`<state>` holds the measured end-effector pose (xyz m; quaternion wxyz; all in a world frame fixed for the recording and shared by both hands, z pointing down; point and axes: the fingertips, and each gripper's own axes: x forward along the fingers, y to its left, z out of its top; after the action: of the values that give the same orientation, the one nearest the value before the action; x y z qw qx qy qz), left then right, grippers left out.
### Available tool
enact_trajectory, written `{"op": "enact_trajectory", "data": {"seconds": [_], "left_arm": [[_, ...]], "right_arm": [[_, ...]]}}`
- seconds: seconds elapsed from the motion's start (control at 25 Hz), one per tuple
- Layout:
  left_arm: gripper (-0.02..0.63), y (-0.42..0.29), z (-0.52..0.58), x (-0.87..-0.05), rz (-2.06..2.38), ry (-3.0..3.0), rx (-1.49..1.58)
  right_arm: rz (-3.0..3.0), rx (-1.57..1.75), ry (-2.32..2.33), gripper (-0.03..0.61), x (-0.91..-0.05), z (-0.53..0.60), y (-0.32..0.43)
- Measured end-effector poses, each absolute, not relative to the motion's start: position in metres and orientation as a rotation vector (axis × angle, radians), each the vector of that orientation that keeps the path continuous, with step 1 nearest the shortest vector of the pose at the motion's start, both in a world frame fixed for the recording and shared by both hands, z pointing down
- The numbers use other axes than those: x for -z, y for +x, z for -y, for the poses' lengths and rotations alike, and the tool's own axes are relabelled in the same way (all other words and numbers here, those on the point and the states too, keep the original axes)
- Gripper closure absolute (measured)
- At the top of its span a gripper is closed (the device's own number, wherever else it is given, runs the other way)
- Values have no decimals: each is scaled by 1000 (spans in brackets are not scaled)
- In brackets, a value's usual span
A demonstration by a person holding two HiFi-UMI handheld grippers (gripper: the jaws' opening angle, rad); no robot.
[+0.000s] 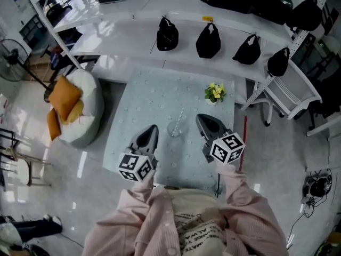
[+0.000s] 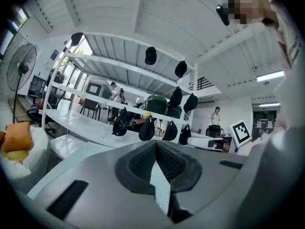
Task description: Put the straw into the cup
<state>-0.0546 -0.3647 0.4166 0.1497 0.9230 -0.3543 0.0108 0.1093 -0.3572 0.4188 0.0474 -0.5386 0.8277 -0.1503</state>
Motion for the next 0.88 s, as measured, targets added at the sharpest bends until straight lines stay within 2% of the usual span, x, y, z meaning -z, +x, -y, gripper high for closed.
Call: {"op": "enact_trajectory", "data": {"seconds": [0.88], "left_arm": [[614, -80, 362, -391, 1110, 2683, 25]], "right_arm": [[-2476, 279, -1754, 578, -386, 337, 125]]}}
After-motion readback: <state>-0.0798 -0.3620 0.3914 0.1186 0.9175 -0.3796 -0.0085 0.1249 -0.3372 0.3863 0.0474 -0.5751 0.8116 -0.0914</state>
